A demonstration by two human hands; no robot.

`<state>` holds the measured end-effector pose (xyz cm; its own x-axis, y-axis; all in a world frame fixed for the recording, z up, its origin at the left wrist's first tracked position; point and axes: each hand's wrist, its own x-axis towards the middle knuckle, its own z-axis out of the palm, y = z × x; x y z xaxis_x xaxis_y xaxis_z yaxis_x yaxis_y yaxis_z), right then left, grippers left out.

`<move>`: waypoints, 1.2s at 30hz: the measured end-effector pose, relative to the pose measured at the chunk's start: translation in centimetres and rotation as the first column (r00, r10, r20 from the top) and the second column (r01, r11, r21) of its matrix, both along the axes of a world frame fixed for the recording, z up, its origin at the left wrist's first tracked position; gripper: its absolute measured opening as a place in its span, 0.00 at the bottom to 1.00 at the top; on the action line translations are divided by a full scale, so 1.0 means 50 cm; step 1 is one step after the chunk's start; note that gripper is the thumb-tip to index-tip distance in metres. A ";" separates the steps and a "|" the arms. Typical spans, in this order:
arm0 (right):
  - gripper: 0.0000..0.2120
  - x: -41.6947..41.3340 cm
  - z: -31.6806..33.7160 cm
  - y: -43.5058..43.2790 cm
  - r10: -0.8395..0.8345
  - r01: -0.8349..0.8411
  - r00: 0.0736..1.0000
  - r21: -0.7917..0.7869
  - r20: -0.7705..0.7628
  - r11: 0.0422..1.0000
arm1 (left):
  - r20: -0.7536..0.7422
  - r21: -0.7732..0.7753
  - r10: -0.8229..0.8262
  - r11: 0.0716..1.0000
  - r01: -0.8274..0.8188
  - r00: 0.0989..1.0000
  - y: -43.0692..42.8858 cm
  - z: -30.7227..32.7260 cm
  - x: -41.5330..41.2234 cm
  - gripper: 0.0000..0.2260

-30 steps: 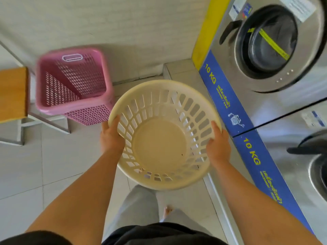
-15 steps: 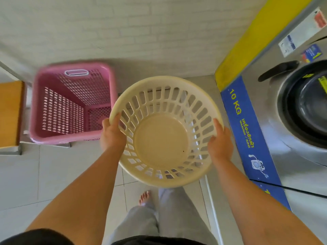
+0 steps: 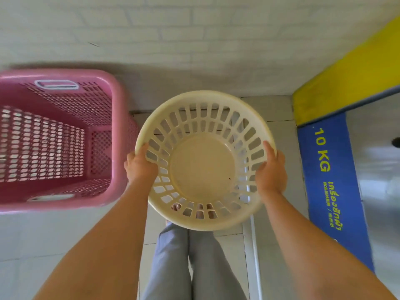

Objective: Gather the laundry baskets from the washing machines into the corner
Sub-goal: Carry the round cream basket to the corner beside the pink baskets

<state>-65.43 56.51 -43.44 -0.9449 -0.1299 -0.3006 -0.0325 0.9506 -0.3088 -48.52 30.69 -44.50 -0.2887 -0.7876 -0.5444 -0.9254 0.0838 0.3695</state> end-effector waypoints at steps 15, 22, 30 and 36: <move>0.31 -0.126 -0.379 -0.134 0.003 -0.008 0.999 -0.097 -0.053 0.995 | -0.057 -0.057 0.043 0.997 -0.046 0.997 -0.104 -0.332 -0.109 0.29; 0.34 -0.151 -0.461 -0.139 0.054 -0.042 0.994 -0.125 0.093 0.991 | -0.055 0.017 -0.033 0.999 0.034 0.998 -0.113 -0.412 -0.105 0.30; 0.27 -0.132 -0.399 -0.136 0.214 -0.223 0.971 0.091 0.102 0.971 | 0.210 -0.084 -0.328 0.933 0.351 0.921 -0.084 -0.351 -0.106 0.32; 0.24 -0.083 -0.228 -0.147 0.393 -0.391 0.919 0.094 -0.003 0.916 | 0.205 -0.163 -0.453 0.858 0.486 0.868 -0.056 -0.194 -0.102 0.30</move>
